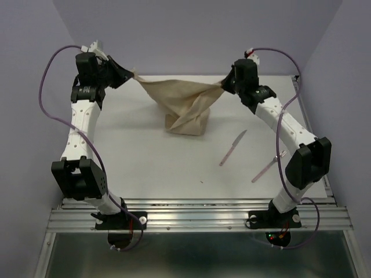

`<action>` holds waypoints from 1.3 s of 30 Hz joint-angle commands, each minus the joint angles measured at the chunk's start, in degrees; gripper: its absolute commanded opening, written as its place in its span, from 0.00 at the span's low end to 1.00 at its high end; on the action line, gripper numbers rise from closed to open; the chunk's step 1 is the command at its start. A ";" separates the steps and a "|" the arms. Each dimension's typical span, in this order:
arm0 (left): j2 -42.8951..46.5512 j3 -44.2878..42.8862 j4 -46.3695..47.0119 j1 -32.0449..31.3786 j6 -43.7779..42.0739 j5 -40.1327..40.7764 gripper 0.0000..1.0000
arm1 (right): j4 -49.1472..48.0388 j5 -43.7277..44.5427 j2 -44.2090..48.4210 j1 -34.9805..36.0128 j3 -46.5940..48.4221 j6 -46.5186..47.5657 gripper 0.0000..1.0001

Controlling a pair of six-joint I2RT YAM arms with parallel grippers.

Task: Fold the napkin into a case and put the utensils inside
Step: Flatten out the crumpled napkin at the center of the board.

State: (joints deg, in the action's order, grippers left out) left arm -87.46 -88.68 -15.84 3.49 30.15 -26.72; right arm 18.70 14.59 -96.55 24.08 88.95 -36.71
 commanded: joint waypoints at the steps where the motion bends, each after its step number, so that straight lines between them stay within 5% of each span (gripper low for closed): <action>1: -0.08 -12.98 11.43 0.38 3.77 -1.05 0.00 | -2.79 0.88 -2.06 -0.61 18.16 7.87 0.01; 4: 0.44 -19.06 13.46 0.38 4.13 -2.11 0.00 | -5.68 0.00 0.29 -0.61 23.12 10.51 0.00; 8: 5.36 -13.90 17.40 0.38 2.81 -3.68 0.00 | -12.01 -2.98 9.07 -0.61 11.89 11.57 0.01; 16: 19.06 18.96 21.81 0.38 4.21 -7.20 0.00 | -9.21 -9.66 19.73 -0.61 -15.35 9.47 0.01; 24: 30.05 41.20 17.77 0.29 4.39 -8.35 0.00 | -3.59 -17.40 25.26 -0.61 -26.54 6.74 0.01; 39: 26.38 35.61 11.18 0.29 0.26 -1.59 0.00 | -2.70 -11.79 28.17 -0.61 -29.45 7.17 0.01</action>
State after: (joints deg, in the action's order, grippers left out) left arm -60.36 -48.03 -5.67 3.49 32.64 -30.52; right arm 17.56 0.01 -69.76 23.31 59.07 -29.82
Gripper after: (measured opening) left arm 0.019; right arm 0.015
